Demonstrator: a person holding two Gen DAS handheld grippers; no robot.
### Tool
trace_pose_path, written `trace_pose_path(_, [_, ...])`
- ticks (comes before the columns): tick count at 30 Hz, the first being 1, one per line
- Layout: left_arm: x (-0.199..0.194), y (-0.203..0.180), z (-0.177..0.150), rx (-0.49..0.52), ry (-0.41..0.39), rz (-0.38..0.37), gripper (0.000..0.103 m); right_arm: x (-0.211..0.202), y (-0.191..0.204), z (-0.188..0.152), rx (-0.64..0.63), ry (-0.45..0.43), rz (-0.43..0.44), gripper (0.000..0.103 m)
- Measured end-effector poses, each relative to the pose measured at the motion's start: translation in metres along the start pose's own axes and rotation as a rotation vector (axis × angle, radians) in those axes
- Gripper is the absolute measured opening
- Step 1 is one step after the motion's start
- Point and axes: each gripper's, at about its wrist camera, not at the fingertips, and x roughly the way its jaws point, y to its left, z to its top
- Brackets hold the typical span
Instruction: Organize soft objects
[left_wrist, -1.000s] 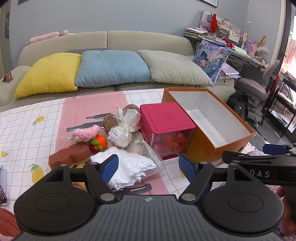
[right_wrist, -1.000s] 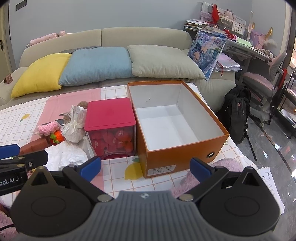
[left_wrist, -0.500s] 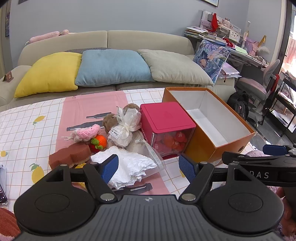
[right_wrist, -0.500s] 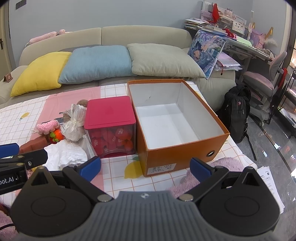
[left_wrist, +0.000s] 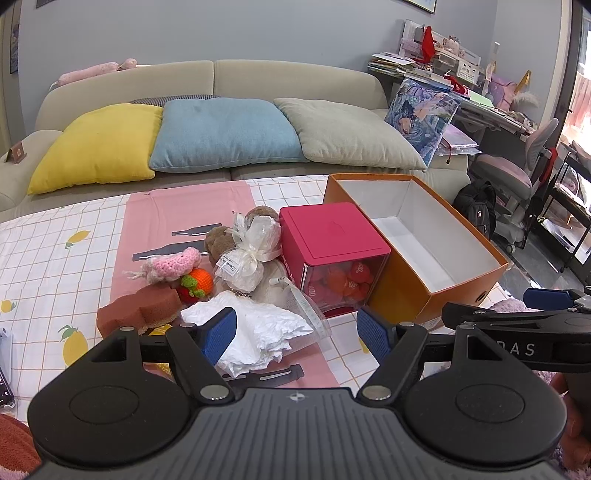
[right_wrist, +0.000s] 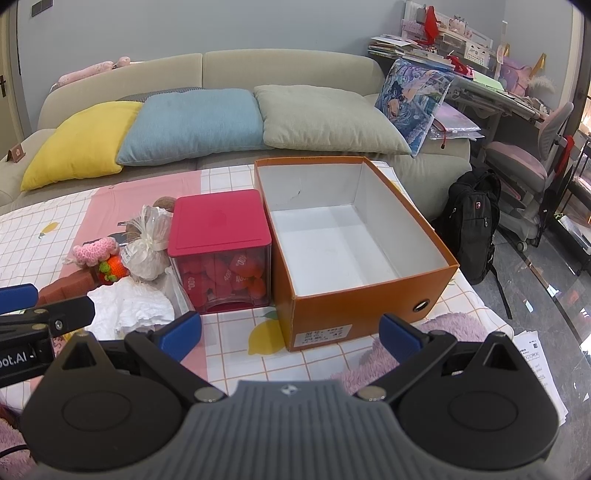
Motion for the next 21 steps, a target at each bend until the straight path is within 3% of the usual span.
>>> trace_pose_path(21, [0.002, -0.0003, -0.0026, 0.0, 0.003, -0.002, 0.084, 0.0036, 0.001, 0.0038, 0.0, 0.025, -0.004, 0.1])
